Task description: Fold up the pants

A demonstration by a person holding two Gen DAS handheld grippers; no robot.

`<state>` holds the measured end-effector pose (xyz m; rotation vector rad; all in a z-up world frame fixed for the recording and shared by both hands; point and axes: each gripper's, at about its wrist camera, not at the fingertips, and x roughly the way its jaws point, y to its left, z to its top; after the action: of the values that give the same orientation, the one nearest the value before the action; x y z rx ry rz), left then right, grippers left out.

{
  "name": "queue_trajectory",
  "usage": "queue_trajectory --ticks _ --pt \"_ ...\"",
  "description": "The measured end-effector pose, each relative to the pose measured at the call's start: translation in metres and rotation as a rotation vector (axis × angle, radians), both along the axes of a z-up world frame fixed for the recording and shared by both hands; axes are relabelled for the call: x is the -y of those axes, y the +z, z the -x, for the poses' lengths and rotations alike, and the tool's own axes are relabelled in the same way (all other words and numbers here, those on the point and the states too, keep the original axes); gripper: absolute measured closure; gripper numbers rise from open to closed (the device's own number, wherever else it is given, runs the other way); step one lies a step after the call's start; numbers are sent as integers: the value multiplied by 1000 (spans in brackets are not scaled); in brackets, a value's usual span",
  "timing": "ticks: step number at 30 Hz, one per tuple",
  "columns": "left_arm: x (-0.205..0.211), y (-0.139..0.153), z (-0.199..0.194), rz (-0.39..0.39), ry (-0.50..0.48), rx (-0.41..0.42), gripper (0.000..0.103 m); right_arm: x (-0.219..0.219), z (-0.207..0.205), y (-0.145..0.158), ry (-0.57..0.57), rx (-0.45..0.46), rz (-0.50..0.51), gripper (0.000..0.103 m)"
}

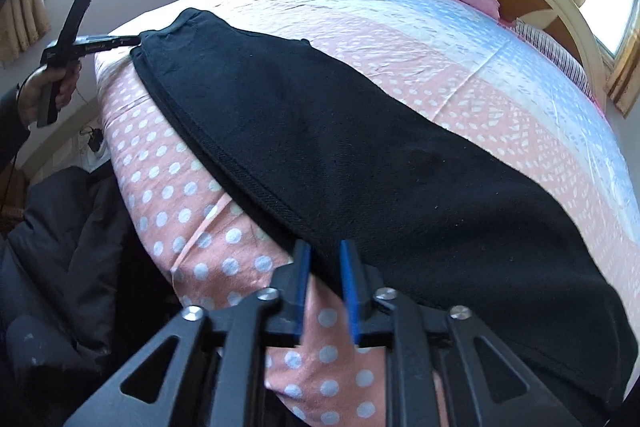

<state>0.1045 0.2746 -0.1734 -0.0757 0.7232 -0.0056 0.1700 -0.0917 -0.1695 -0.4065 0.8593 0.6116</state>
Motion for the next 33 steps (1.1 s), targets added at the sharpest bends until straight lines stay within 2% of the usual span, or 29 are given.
queue_trajectory --ticks 1,2,7,11,15,18,20,21,23,25,26,27,28,29,31,32,33 --pt "-6 2 3 -14 9 -1 89 1 3 1 12 5 14 58" --pt "-12 3 6 -15 17 -3 89 4 5 4 24 9 16 53" --pt "-41 13 23 1 103 16 89 13 1 31 30 33 -59 53" --pt "-24 27 16 40 59 46 89 -1 -20 60 25 94 -115 53" --pt "5 21 -5 72 -1 18 89 -32 -51 85 21 120 -185 53" --pt "20 6 -22 68 -4 -47 89 -62 -63 94 47 141 -186 53" --pt "26 4 -22 48 2 -43 89 -84 -68 96 78 144 -176 53" --pt "27 5 -21 42 -3 -48 89 -98 -72 96 102 133 -176 53" --pt "27 8 -15 48 -6 -58 89 -117 -80 97 132 98 -194 46" --pt "24 12 -13 49 19 -65 88 -141 -92 95 153 60 -213 46" --pt "22 13 -12 59 29 -63 77 -151 -98 94 156 50 -215 46" --pt "20 14 -12 79 36 -57 59 -161 -104 92 153 43 -218 46" --pt "19 13 -11 102 36 -52 52 -169 -109 90 151 35 -225 46" --pt "19 12 -10 122 25 -47 50 -176 -114 89 148 24 -232 46" --pt "26 8 -12 120 -1 -58 53 -190 -124 86 136 3 -249 46" --pt "30 5 -14 87 12 -65 64 -195 -127 85 129 -1 -255 46" --pt "33 4 -14 47 21 -62 71 -200 -130 84 122 -6 -261 46"
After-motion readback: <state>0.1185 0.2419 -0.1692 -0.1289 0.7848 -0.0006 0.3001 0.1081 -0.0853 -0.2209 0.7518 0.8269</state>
